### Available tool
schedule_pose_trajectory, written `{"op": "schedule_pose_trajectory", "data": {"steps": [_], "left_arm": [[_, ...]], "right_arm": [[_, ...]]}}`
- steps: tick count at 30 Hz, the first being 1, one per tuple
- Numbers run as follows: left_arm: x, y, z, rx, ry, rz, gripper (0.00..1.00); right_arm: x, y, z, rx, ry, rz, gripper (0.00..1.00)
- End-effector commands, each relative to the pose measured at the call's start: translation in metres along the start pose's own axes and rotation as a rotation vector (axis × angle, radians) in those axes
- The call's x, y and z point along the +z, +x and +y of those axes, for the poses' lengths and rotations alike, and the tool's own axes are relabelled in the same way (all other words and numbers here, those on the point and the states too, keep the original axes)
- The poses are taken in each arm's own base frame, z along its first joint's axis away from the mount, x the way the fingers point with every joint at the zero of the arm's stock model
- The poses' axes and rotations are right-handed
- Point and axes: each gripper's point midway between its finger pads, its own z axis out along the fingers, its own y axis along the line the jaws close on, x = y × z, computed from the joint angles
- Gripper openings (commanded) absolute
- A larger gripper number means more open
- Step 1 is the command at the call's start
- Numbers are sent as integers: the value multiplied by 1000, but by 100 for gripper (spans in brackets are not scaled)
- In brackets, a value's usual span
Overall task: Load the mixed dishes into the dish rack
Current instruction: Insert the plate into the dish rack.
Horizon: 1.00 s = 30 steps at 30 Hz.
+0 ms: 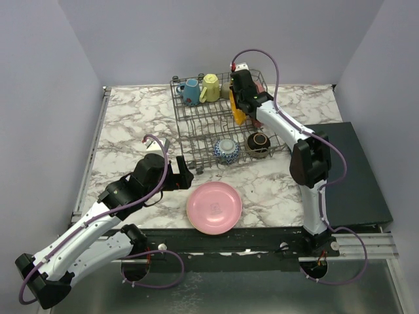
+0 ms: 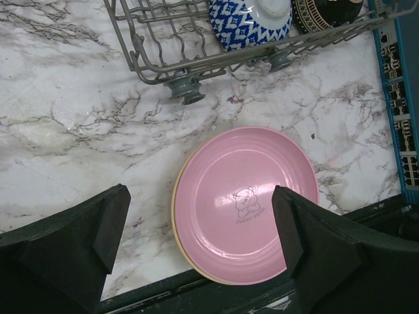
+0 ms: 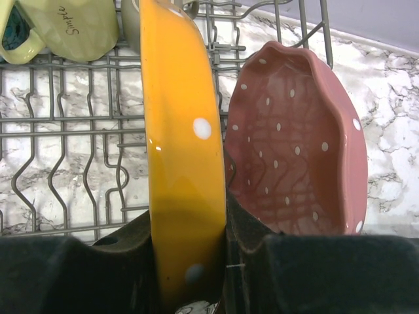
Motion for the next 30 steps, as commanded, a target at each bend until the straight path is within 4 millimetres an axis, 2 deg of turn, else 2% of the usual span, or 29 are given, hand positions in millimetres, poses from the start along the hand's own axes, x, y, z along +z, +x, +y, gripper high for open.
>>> {"op": "schedule_pose_trajectory", "data": {"steps": [1,6,22,30], "left_arm": [[0,-2,6,-8,-19,-22,99],[0,-3,6,-9,-20,-21,99],[0,-2,7,-13,-22,-21,99],[0,-2,7,-15,-22,-20,99]], "right_arm": [[7,-21,5,59,-6,-65,0],[6,-21,10,50,17,-62,0],[9,-4,10,64,85,-23,0],[11,9,18,96,87,10,0]]}}
